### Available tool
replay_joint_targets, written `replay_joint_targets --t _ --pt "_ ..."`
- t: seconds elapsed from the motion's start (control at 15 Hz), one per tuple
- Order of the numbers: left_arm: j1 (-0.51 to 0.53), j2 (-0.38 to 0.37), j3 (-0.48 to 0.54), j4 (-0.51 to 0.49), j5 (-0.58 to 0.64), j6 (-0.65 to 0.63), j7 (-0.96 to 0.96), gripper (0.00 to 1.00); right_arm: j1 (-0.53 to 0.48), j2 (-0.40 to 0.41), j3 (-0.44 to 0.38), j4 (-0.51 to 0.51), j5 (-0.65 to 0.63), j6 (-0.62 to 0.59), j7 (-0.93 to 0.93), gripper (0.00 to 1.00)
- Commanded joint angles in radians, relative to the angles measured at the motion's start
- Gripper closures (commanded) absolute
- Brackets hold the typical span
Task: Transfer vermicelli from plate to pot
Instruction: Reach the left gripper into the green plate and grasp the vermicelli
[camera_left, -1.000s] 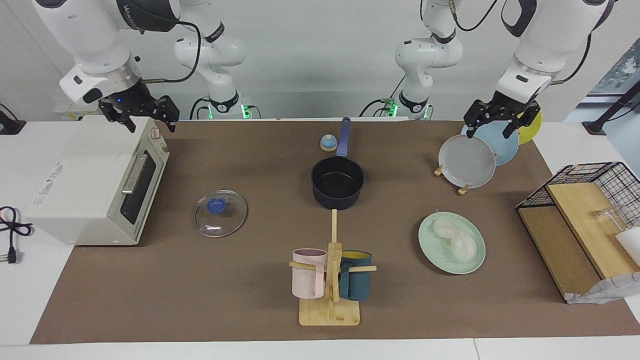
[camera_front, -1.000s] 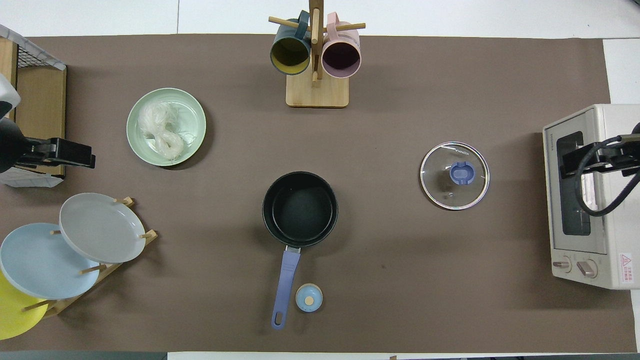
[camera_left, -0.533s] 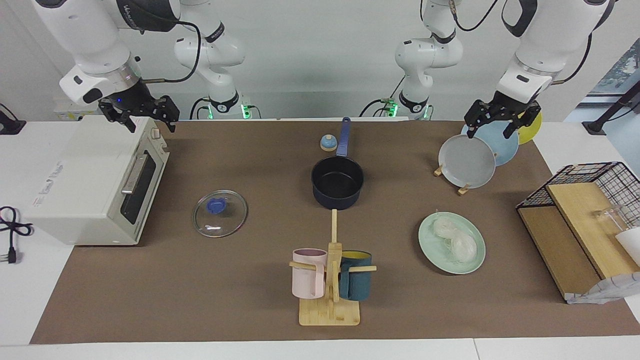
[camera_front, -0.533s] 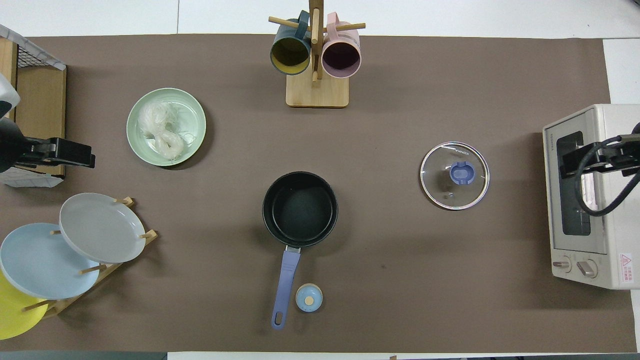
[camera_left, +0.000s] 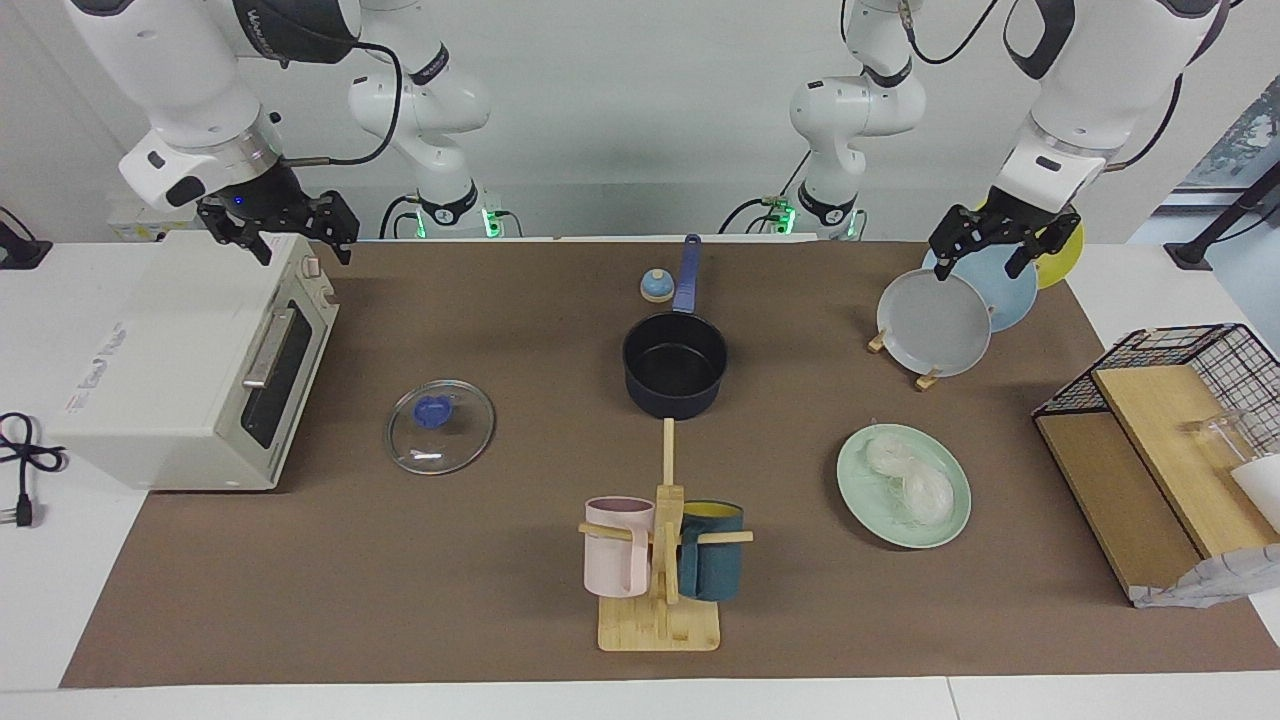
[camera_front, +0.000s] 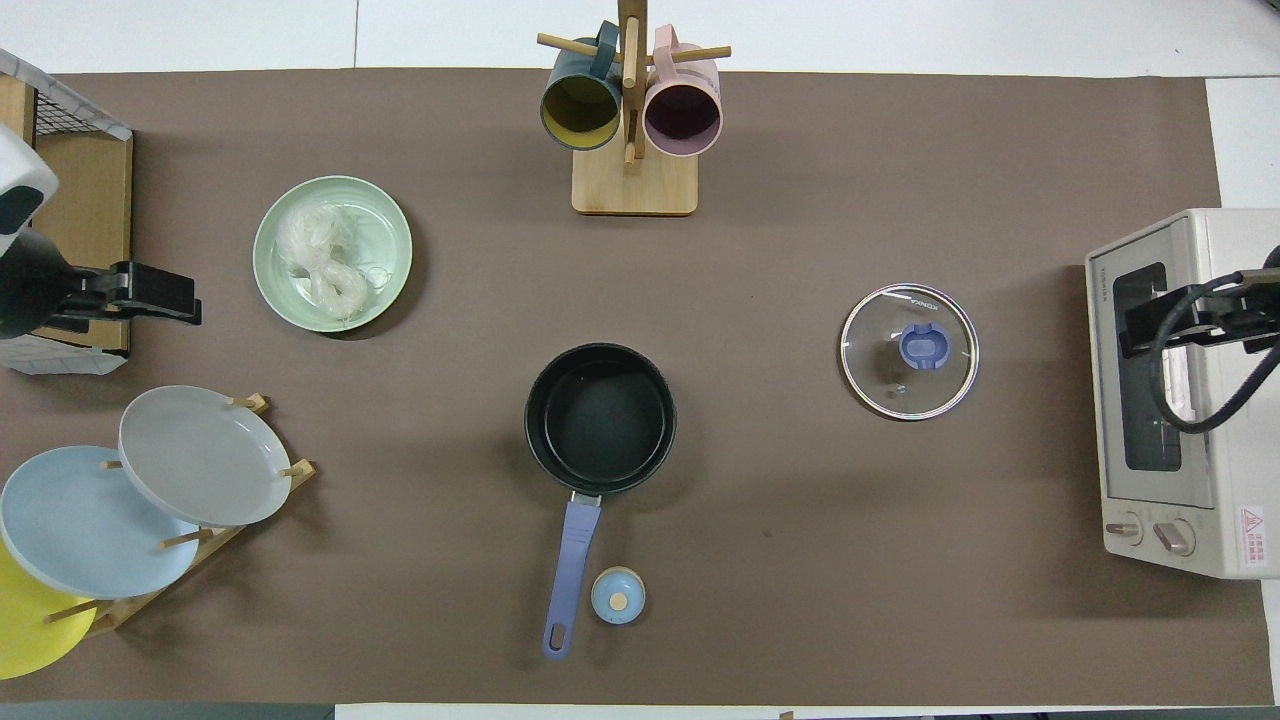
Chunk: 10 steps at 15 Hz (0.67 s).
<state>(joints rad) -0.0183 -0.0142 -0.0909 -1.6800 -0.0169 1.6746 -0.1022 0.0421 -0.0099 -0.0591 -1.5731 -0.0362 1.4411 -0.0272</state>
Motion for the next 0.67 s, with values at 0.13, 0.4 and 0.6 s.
replay_joint_targets --t 0.13,0.4,0.6 --pt "0.000 0.236 -0.003 0.026 -0.002 0.209 -0.100 0.00 -0.018 -0.027 0.010 -0.035 0.016 0.021 0.010 0.00" --pt "0.004 0.397 -0.004 0.028 -0.012 0.414 -0.140 0.00 -0.016 -0.027 0.010 -0.035 0.016 0.021 0.010 0.00" --pt "0.001 0.468 -0.003 0.051 0.000 0.458 -0.142 0.00 -0.018 -0.027 0.010 -0.035 0.015 0.021 0.010 0.00"
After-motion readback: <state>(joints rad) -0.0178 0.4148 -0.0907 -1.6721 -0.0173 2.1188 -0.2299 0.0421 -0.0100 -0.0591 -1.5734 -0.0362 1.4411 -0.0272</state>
